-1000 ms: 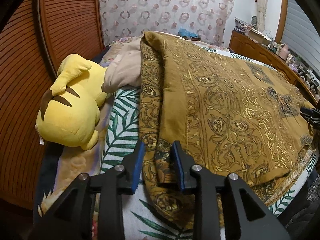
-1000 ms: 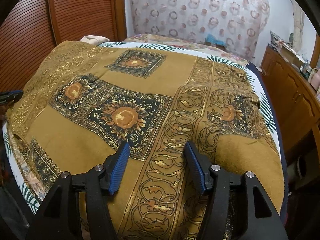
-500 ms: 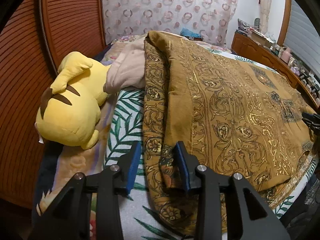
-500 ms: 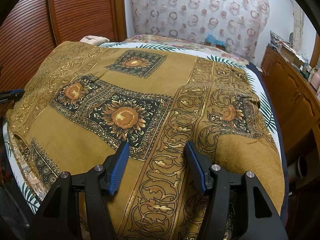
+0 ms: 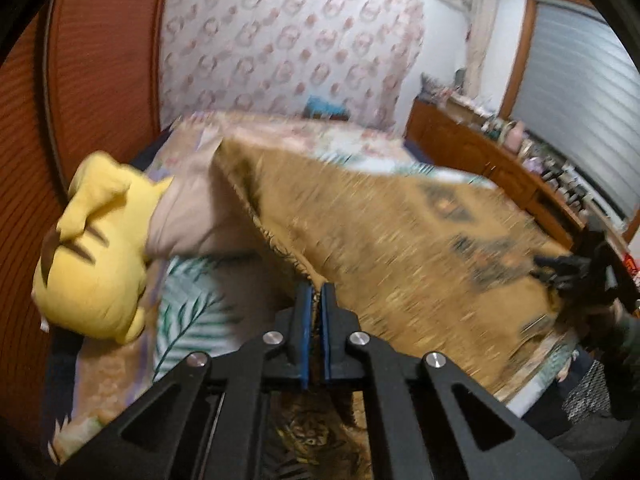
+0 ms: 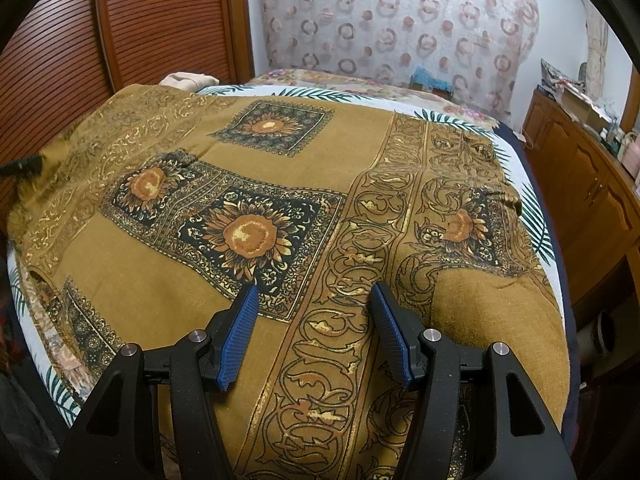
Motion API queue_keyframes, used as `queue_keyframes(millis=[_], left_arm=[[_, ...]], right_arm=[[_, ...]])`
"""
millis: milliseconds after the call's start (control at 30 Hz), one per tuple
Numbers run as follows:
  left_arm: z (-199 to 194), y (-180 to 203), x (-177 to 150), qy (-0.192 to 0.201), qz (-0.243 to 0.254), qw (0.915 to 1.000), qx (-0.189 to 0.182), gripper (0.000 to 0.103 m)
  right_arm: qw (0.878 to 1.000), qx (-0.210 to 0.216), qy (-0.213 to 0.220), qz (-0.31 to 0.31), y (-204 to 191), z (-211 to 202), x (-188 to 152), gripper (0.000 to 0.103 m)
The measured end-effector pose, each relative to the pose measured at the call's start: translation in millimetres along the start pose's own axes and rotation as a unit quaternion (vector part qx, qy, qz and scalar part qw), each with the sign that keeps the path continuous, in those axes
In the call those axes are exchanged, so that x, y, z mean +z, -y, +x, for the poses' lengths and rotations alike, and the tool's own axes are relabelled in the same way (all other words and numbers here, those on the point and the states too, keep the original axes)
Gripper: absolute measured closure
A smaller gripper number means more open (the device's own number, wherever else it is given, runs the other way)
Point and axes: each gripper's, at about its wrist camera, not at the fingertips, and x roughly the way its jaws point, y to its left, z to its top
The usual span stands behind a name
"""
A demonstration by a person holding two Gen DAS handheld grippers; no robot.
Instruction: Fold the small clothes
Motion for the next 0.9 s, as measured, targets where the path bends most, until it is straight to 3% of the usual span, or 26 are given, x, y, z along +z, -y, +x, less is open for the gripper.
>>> queue_keyframes(millis=[367,733,900], left_arm=[[-5,93,69,0.061,0.075,0.9918,-0.084,0.103],[30,210,125,0.055,0.148,0.9732,-0.167,0.103],[46,269,138,0.03,0.178,0.9627,-0.202,0.102]], right_arm=[[1.0,-0.001,0.012,0.021,7,-29,-2,0.044],[0.996,-0.022,0.061,0.055,38,-99,-10,0.044],[0.995,-0.03,0.074,0.063,47,-118,-17,0.044]])
